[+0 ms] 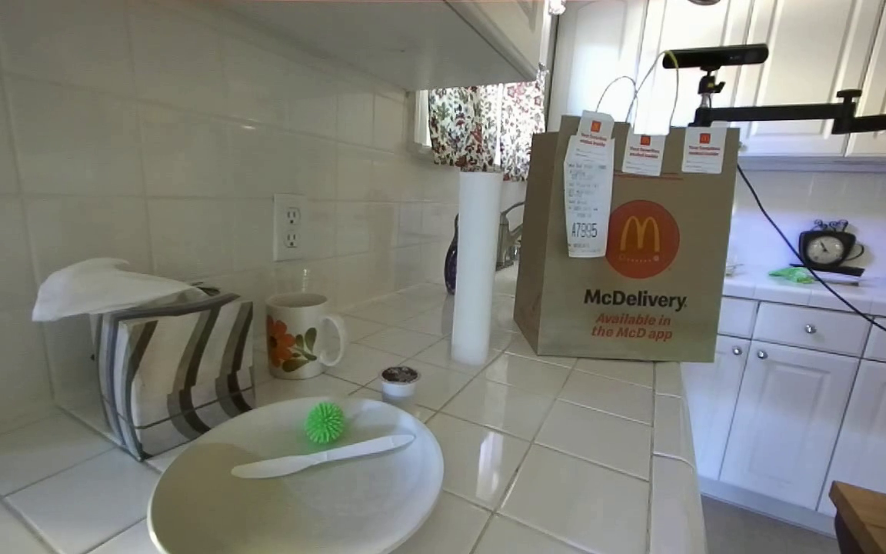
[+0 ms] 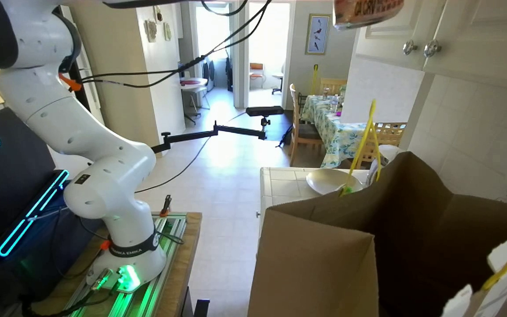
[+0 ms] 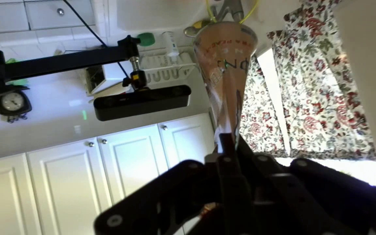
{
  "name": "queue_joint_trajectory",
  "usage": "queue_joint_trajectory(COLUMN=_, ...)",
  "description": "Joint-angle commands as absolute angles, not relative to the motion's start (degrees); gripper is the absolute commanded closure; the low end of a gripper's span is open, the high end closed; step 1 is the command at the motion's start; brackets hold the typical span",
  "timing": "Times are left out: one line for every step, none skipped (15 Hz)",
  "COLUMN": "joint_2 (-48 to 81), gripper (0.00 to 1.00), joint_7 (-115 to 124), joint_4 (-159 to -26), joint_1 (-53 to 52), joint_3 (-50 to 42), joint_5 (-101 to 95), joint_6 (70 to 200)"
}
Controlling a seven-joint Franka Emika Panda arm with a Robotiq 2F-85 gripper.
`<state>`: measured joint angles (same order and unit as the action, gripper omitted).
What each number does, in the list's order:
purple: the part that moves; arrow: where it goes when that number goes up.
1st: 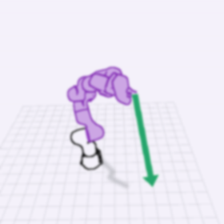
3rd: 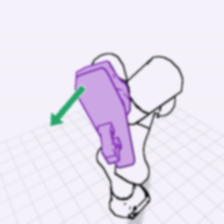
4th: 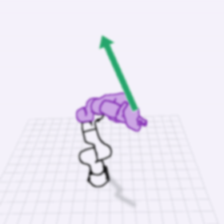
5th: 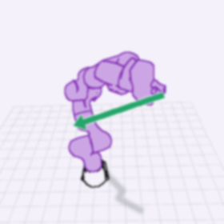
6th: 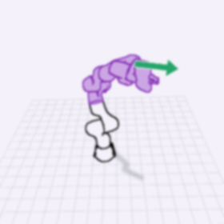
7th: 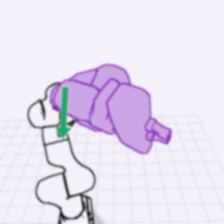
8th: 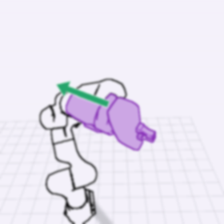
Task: Put the can inside the paper bag
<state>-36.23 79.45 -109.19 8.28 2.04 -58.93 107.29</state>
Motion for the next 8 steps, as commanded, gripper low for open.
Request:
queue_joint_trajectory(joint_2=-33.2, gripper=0.99, joint_7=83.4, joint_4=-107.9, joint_1=9.9, joint_3=-1.7, joint_5=-61.7, joint_6=110.7)
queue_joint_trajectory(joint_2=-32.5, gripper=0.99, joint_7=84.8, joint_4=-108.5, joint_1=10.2, joint_3=-2.8, joint_5=-62.1, joint_6=112.5)
queue_joint_trajectory(joint_2=-31.7, gripper=0.99, joint_7=85.9, joint_4=-108.9, joint_1=10.5, joint_3=-3.7, joint_5=-62.6, joint_6=114.4)
queue_joint_trajectory(joint_2=-30.6, gripper=0.99, joint_7=87.1, joint_4=-109.2, joint_1=10.8, joint_3=-4.5, joint_5=-63.2, joint_6=116.4)
queue_joint_trajectory(joint_2=-29.3, gripper=0.99, joint_7=88.0, joint_4=-109.5, joint_1=10.9, joint_3=-5.3, joint_5=-63.7, joint_6=118.4)
queue_joint_trajectory(joint_2=-28.0, gripper=0.99, joint_7=88.8, joint_4=-109.7, joint_1=11.0, joint_3=-6.1, joint_5=-63.9, joint_6=120.2)
queue_joint_trajectory(joint_2=-26.7, gripper=0.99, joint_7=89.3, joint_4=-109.4, joint_1=11.1, joint_3=-6.5, joint_5=-63.8, joint_6=121.3)
queue_joint_trajectory(joint_2=-25.2, gripper=0.99, joint_7=89.9, joint_4=-109.6, joint_1=11.0, joint_3=-7.0, joint_5=-63.3, joint_6=122.7)
